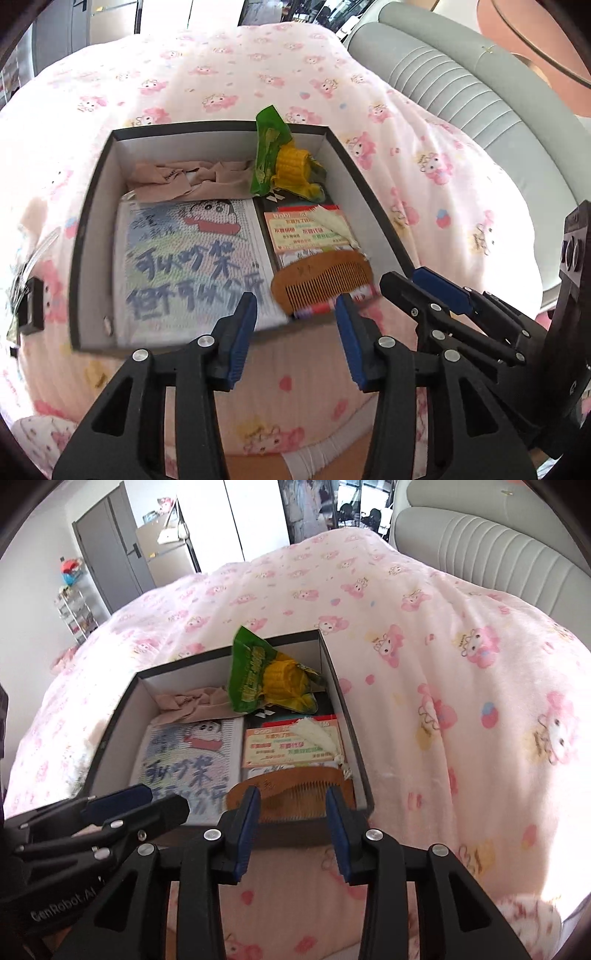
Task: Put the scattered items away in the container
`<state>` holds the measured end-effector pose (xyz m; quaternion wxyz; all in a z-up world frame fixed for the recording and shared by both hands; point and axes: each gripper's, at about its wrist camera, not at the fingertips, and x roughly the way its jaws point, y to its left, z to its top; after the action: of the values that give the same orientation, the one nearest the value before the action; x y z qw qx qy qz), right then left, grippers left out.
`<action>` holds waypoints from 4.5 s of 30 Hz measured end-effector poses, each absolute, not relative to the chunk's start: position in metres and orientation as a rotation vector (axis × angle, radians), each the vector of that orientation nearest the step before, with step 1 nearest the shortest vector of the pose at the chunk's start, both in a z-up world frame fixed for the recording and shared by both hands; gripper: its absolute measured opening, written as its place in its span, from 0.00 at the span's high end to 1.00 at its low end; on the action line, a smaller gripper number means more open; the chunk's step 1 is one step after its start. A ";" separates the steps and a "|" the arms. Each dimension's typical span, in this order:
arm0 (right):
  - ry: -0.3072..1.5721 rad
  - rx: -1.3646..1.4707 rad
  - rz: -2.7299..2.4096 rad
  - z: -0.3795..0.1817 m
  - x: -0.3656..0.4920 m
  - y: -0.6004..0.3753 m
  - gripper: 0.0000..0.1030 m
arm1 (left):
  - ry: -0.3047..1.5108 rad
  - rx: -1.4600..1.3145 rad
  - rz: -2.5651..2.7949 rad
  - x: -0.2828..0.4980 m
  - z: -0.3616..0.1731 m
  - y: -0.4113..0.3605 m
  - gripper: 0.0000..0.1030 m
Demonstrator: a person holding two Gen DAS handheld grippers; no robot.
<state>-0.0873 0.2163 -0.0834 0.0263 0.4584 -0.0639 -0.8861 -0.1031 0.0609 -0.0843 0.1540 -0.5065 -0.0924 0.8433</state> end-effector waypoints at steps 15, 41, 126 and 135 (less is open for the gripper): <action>-0.096 1.331 -2.693 -0.051 -0.018 0.157 0.68 | -0.243 -1.376 2.509 -0.027 -0.056 0.013 0.57; 0.067 1.365 -2.179 -0.096 -0.034 -0.061 0.68 | -0.704 -1.562 2.687 0.026 -0.106 -0.215 0.56; -0.287 1.515 -2.260 -0.140 -0.017 0.156 0.88 | -0.459 -1.680 2.278 -0.022 -0.144 -0.031 0.73; -0.172 1.243 -2.348 -0.049 -0.093 0.135 0.88 | -0.394 -1.571 2.443 -0.102 -0.074 -0.041 0.74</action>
<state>-0.0927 0.1350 -0.0486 0.2376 0.4536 -0.0626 -0.8567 -0.1018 -0.0411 -0.0738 0.1051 -0.5331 -0.1336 0.8288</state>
